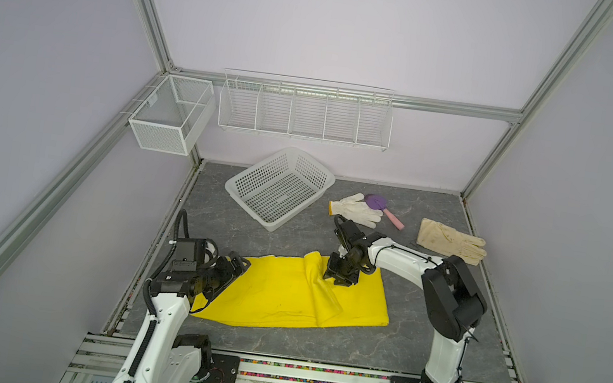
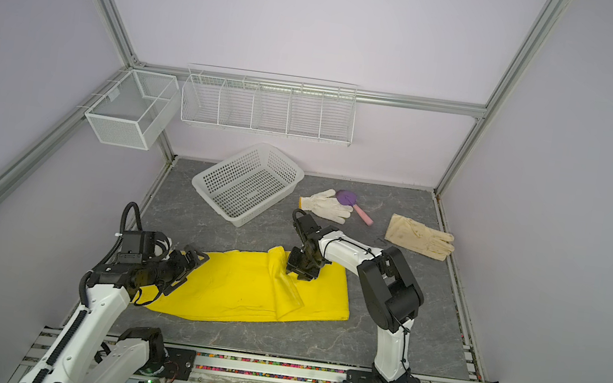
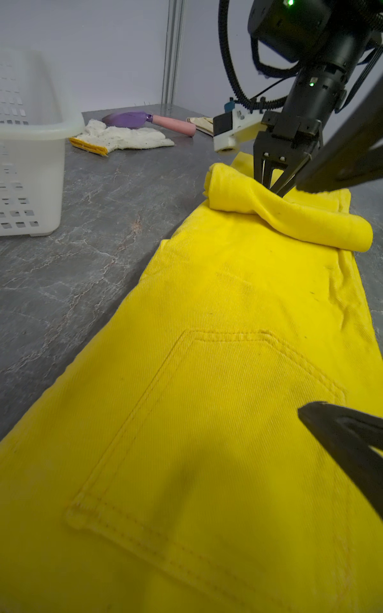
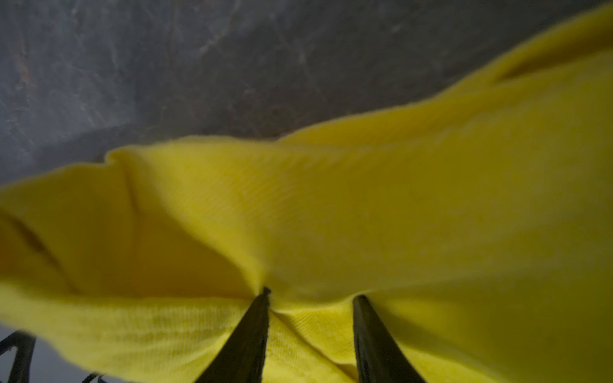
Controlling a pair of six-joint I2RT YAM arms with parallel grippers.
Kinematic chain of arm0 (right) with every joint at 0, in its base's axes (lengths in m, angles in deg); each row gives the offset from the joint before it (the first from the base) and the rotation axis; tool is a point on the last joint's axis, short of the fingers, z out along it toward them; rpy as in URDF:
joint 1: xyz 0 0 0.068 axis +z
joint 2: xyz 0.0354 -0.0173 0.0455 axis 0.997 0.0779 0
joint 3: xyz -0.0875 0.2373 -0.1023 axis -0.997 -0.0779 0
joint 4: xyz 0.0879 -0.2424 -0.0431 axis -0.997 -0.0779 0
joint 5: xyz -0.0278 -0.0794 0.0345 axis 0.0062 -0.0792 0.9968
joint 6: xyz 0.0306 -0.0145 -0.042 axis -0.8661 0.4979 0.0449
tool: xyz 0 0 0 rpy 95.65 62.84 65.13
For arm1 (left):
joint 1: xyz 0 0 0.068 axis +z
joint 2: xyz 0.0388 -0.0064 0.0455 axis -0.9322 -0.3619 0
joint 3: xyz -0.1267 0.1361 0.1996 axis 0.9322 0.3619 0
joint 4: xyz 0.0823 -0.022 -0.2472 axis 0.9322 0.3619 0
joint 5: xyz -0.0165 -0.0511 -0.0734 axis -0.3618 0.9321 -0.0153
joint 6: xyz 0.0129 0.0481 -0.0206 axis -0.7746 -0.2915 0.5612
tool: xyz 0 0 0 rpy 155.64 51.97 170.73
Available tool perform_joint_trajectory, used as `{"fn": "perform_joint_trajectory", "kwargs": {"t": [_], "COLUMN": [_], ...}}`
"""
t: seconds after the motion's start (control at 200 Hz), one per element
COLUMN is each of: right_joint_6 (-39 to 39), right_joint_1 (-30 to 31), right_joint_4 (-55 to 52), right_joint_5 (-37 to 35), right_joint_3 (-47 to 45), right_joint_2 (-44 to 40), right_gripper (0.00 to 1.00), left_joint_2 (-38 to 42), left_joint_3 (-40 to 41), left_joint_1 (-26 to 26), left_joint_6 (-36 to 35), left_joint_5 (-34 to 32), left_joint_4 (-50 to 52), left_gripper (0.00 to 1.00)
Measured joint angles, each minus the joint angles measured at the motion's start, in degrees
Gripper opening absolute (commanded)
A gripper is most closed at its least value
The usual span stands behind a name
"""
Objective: Fold and stack the trousers
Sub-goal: Fold the trousers at the center of the table, then smooth out the trousers at the center of the table.
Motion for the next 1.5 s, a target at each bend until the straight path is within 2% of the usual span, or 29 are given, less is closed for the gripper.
{"fn": "perform_joint_trajectory", "kwargs": {"t": [0.35, 0.5, 0.85, 1.034, 1.219, 1.389, 1.499], "right_joint_6": [-1.11, -2.89, -6.38, -6.23, -1.44, 5.79, 9.75], "right_joint_1": [9.07, 11.26, 16.13, 13.73, 7.96, 6.32, 4.59], "right_joint_4": [7.8, 10.64, 20.2, 22.84, 16.81, 9.46, 5.29], "right_joint_5": [6.54, 9.46, 16.79, 17.55, 13.51, 6.88, 3.78], "right_joint_3": [7.61, 8.5, 14.75, 9.29, 3.8, 1.07, -3.48], "right_joint_2": [5.62, 6.25, 12.46, 7.69, -0.83, -7.1, -12.28], "right_gripper": [0.42, 0.46, 0.54, 0.55, 0.54, 0.56, 0.61], "left_joint_2": [0.66, 0.35, -1.53, -2.43, -3.39, -4.22, -5.6], "left_joint_3": [0.09, 0.09, -2.25, -6.64, -6.95, -6.95, -6.95], "left_joint_1": [-0.02, -0.07, -0.33, -0.33, -1.22, -8.26, -14.84], "left_joint_6": [0.35, 0.37, 2.75, 2.8, 2.86, 4.28, 6.58], "left_joint_5": [-0.02, -0.42, -11.06, -15.96, -12.46, -9.73, -9.81], "left_joint_4": [0.02, 0.13, 7.1, 10.4, 9.57, 6.97, 4.42], "left_gripper": [0.98, 0.98, 0.95, 0.93, 0.86, 0.8, 0.67]}}
